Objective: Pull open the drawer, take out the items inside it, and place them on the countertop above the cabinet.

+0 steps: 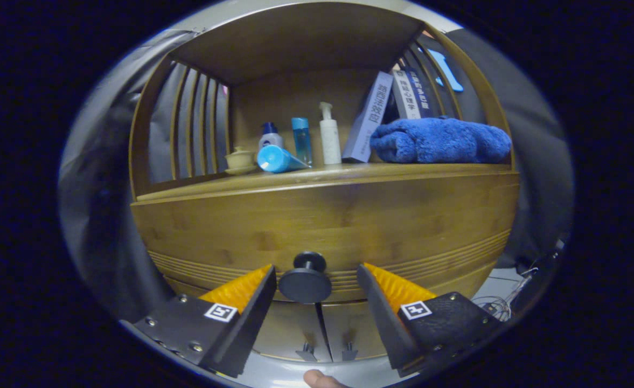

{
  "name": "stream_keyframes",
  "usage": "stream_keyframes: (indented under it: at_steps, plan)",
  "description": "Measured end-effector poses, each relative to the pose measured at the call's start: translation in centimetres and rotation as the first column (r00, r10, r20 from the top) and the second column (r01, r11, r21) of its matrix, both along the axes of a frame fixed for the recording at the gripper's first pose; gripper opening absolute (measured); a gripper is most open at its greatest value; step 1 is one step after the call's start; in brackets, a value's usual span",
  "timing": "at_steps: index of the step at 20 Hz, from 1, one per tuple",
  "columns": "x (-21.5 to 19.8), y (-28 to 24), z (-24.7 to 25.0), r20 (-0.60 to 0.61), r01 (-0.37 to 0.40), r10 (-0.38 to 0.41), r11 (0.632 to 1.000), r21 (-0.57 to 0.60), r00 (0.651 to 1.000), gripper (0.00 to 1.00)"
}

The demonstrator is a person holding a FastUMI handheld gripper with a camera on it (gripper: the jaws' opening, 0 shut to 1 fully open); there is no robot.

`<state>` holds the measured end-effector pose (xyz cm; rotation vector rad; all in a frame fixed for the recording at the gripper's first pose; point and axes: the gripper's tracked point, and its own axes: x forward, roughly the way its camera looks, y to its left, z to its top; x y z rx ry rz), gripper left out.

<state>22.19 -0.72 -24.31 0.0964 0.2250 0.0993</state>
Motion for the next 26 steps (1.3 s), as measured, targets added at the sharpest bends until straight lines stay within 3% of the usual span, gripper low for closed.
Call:
stream_keyframes:
  at_steps: [6,8,13,16,21,23,26]
  plan:
    - [0.0,-0.2,-0.3,0.016,0.003,-0.001,0.996,-0.095,1.000,0.94]
    - [-0.3,0.2,0.2,0.055,-0.038,0.044,0.993,-0.108,0.998,0.95]
    - [-4.4,0.5,5.8,0.220,-0.018,0.050,0.989,-0.146,0.974,0.95]
    - [-8.5,0.8,10.8,0.356,0.041,0.039,0.976,-0.215,0.934,0.95]
    - [-16.2,0.9,18.5,0.539,0.222,-0.038,0.934,-0.280,0.841,0.95]
    - [-19.4,2.2,21.2,0.590,0.230,-0.025,0.934,-0.275,0.807,0.96]
    - [-23.8,4.2,24.2,0.618,0.191,0.012,0.946,-0.261,0.786,0.96]
